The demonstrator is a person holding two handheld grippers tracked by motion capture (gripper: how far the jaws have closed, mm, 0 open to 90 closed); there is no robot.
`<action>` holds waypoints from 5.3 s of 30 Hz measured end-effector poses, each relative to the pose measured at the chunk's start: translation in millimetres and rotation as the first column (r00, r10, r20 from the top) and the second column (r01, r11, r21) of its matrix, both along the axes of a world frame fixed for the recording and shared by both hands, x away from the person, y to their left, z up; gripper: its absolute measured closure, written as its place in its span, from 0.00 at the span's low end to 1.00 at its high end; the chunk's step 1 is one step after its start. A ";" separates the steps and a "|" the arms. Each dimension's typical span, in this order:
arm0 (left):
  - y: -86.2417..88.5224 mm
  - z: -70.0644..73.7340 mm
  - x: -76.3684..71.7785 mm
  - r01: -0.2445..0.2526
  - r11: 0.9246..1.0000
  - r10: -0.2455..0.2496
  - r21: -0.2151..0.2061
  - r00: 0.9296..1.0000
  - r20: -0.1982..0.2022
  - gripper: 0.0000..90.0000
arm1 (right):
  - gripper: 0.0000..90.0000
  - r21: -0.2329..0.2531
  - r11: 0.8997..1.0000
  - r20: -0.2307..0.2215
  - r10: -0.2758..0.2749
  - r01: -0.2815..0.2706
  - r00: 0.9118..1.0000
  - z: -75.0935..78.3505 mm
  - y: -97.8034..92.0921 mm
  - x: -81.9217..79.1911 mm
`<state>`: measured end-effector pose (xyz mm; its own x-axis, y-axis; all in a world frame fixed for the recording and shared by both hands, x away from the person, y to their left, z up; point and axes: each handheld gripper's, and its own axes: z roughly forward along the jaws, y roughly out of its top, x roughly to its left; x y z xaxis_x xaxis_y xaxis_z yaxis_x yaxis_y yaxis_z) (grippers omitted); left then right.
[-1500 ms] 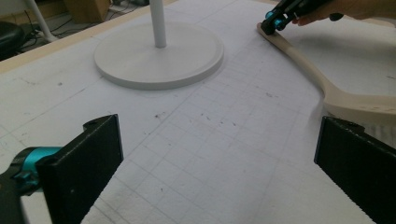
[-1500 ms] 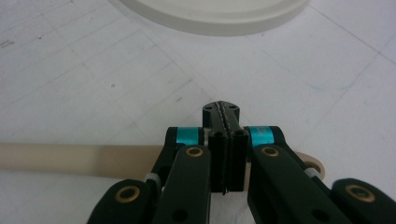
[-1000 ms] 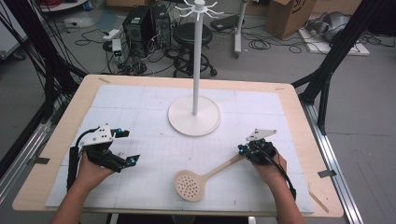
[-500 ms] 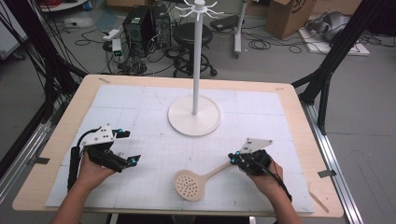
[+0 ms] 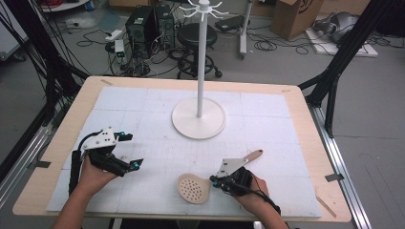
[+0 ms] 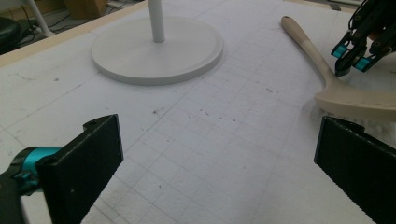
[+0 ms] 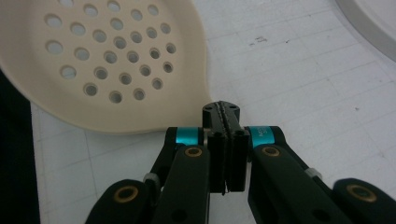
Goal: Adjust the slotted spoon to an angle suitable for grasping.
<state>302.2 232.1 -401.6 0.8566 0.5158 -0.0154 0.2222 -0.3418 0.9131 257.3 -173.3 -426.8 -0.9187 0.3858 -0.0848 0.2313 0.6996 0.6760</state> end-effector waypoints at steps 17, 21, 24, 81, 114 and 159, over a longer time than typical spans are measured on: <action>-1.9 0.6 2.5 -0.002 1.000 0.002 -0.002 1.000 0.004 0.02 | 1.00 0.038 0.996 -0.002 -0.082 0.082 0.997 -3.1 26.4 34.0; -1.8 0.2 3.0 0.000 1.000 0.000 -0.002 1.000 0.002 0.02 | 1.00 0.046 0.994 -0.010 -0.095 0.096 0.995 -3.6 32.9 43.0; -0.8 1.0 2.9 -0.002 1.000 0.002 -0.008 1.000 0.003 0.02 | 1.00 0.045 0.994 -0.008 -0.096 0.096 0.995 -3.5 36.1 47.0; 0.9 4.4 1.9 0.001 1.000 -0.001 -0.030 1.000 0.002 0.02 | 0.66 0.316 0.867 0.117 -0.440 0.386 0.891 31.0 -118.8 35.2; 3.8 5.6 2.7 -0.007 0.999 0.007 -0.042 1.000 0.002 0.02 | 1.00 0.003 0.874 0.077 -0.484 0.485 0.872 -12.5 -82.9 73.3; -2.5 13.3 -1.0 0.010 0.999 -0.009 -0.050 1.000 0.029 0.02 | 0.37 0.434 0.841 0.085 -0.395 0.323 0.915 46.2 -104.1 22.4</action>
<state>301.2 229.6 -388.3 0.8619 0.5068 -0.0168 0.1929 -0.2970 0.9352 279.7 -277.5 -380.6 -0.6950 0.7189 0.0130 0.2731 0.2471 0.9297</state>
